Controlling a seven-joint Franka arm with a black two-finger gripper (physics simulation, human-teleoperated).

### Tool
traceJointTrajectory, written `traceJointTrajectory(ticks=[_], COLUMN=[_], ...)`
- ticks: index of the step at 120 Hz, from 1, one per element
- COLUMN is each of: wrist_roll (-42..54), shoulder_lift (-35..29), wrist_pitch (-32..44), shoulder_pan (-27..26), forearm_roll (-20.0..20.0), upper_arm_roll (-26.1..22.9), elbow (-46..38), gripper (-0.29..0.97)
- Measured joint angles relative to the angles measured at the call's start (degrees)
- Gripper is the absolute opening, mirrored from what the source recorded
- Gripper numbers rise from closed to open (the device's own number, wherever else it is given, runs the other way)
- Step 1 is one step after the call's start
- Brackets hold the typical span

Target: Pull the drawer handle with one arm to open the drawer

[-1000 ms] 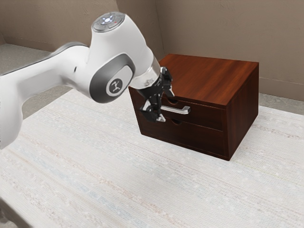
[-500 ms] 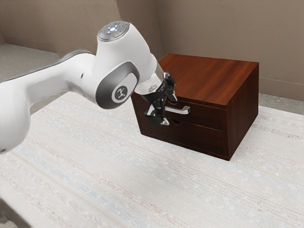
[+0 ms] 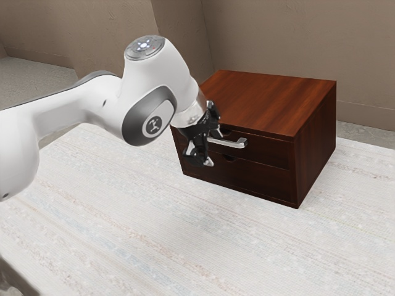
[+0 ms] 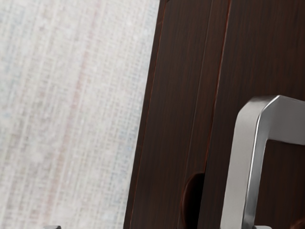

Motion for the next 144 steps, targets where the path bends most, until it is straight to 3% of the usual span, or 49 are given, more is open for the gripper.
traceJointTrajectory(ticks=[47, 144], wrist_roll=[0.20, -0.05], shoulder_lift=[-0.15, 0.20], wrist_pitch=[-1.60, -3.89], shoulder_pan=[-0.23, -0.20], forearm_roll=[-0.44, -0.32], upper_arm_roll=[0.03, -0.33], elbow=[0.10, 0.09], gripper=[0.36, 0.34])
